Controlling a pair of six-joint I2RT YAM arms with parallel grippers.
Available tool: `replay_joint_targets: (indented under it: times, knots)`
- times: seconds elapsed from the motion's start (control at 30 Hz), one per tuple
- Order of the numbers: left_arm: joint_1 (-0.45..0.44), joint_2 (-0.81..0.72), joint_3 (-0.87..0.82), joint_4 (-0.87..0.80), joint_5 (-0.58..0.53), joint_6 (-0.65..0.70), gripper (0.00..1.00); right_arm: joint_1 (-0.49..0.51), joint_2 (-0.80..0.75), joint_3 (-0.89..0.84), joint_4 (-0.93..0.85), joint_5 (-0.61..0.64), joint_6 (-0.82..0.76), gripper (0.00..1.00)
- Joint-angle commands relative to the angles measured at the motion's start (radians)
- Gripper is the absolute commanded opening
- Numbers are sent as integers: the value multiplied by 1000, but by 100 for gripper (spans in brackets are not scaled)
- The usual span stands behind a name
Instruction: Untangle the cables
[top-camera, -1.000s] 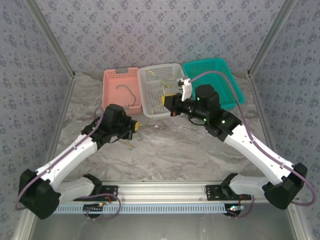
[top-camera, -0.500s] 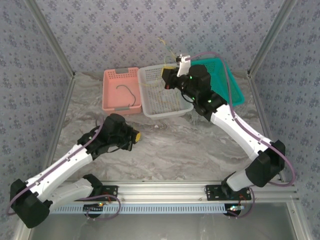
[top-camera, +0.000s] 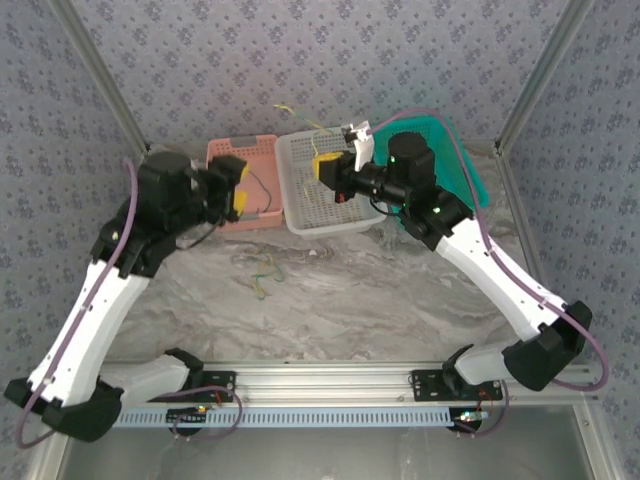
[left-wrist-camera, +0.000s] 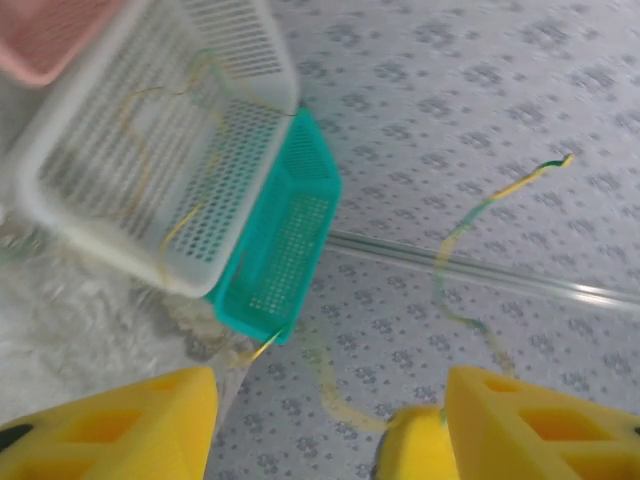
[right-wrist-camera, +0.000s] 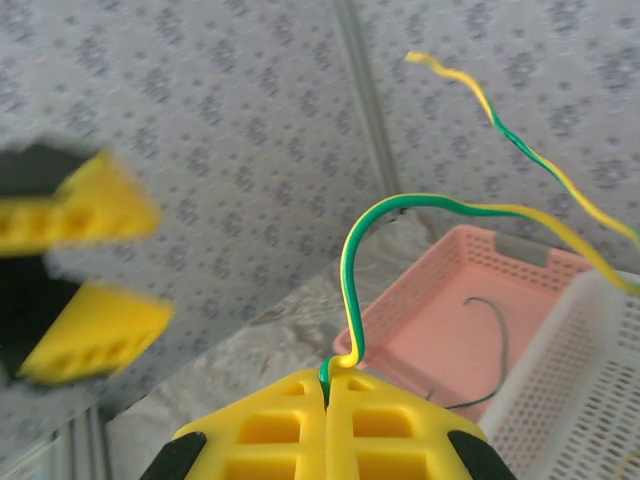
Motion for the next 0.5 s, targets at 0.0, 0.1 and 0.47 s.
replay_joint_targets:
  times: [0.0, 0.1, 0.47]
  knots:
    - [11, 138, 96, 51, 101, 107, 66, 47, -22, 25, -103, -91, -64, 0]
    - [6, 257, 228, 47, 126, 144, 69, 88, -13, 51, -154, -89, -83, 0]
    - [20, 367, 284, -44, 42, 268, 2, 171, -16, 63, -194, -57, -86, 0]
